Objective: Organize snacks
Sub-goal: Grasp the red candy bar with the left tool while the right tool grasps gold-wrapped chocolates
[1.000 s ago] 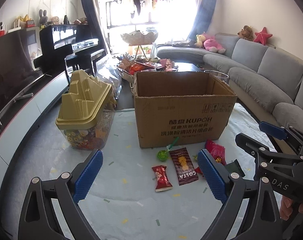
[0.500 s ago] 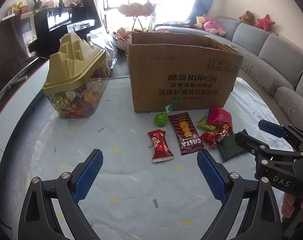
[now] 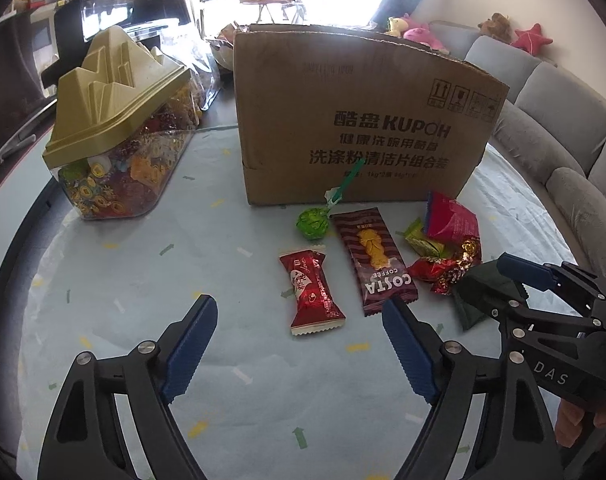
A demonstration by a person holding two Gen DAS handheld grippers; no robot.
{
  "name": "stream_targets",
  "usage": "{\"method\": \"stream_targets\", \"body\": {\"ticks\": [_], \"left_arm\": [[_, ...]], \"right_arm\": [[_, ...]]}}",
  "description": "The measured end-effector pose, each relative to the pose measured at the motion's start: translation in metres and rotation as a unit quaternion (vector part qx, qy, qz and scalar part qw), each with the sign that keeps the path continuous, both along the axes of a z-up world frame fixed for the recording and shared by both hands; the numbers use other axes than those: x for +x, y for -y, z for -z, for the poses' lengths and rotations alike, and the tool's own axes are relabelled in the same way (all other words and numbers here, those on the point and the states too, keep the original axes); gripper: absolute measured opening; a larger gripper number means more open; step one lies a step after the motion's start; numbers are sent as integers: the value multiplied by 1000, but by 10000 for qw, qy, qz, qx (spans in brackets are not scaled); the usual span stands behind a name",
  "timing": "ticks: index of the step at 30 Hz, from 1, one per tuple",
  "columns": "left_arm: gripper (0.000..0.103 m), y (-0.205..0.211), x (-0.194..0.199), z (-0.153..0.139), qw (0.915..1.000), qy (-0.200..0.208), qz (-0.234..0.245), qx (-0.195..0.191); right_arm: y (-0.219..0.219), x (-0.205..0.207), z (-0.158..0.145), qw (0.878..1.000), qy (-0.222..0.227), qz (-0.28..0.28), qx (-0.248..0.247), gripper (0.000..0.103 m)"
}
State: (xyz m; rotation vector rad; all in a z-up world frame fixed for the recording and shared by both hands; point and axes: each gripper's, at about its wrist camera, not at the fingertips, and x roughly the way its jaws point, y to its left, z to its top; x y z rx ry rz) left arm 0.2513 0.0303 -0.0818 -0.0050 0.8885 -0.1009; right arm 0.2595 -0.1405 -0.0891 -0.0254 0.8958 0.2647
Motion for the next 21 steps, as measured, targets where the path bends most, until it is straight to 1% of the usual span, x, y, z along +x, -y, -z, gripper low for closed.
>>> {"method": "stream_targets", "body": {"ticks": [2, 4, 8, 10, 14, 18, 21], "left_arm": [[82, 0, 7, 4, 10000, -63, 11, -59], [76, 1, 13, 8, 9999, -101, 14, -84], [68, 3, 25, 16, 9997, -192, 16, -121], [62, 4, 31, 20, 9996, -251, 23, -136], [57, 4, 38, 26, 9993, -323, 32, -172], [49, 4, 42, 31, 9991, -385, 44, -194], [42, 3, 44, 34, 9988, -444, 29, -228]], "right_arm": [[-1, 4, 4, 10000, -60, 1, 25, 55], [-2, 8, 6, 9999, -99, -11, 40, 52], [-6, 15, 10, 9999, -151, -56, 45, 47], [-7, 18, 13, 9998, -197, -64, 69, 45], [-8, 23, 16, 9997, -220, -86, 78, 42], [-10, 31, 17, 9996, -248, -117, 88, 38], [-10, 36, 19, 9993, -315, -111, 171, 38]]}}
